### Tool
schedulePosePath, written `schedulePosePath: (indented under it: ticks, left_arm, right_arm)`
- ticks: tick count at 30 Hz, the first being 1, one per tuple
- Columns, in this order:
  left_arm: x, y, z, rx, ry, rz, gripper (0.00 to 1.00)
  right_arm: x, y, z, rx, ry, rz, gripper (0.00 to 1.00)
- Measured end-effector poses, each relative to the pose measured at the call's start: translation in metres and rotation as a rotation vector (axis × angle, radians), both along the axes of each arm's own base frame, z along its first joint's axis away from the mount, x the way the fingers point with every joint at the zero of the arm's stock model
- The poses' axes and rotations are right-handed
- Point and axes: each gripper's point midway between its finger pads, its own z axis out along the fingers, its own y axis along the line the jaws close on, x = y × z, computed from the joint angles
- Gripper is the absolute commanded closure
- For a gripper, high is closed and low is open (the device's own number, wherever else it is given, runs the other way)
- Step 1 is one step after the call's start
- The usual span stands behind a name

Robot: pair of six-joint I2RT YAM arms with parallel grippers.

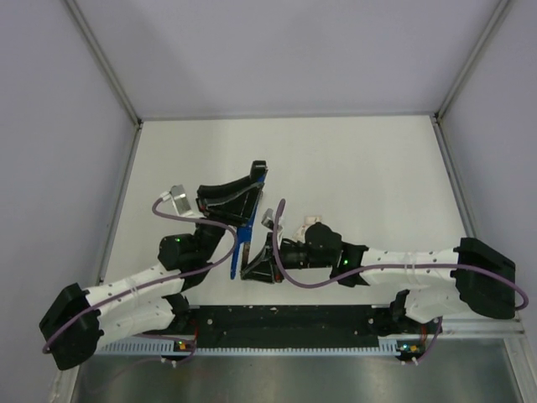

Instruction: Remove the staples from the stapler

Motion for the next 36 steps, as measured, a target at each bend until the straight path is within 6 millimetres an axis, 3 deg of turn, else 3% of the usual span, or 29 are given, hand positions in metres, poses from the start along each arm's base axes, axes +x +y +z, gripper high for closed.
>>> schedulePosePath:
  ticks: [7, 15, 31, 36]
  left_arm:
    - [-0.001, -0.012, 0.002, 0.033, -0.025, 0.038, 1.0]
    - [0.001, -0.006, 0.021, 0.009, -0.08, 0.115, 1.0]
    - [-0.015, 0.002, 0.016, 0.044, -0.129, 0.116, 1.0]
    - [-0.009, 0.0, -0.007, 0.073, -0.083, 0.122, 1.0]
  right_arm:
    - [-0.001, 0.014, 0.009, 0.019, 0.018, -0.008, 1.0]
    - [0.004, 0.023, 0.029, 0.075, 0.009, -0.026, 1.0]
    - [0.006, 0.006, 0.007, -0.06, -0.107, -0.061, 0.96]
    - [0.004, 0.001, -0.012, -0.087, -0.101, -0.062, 0.96]
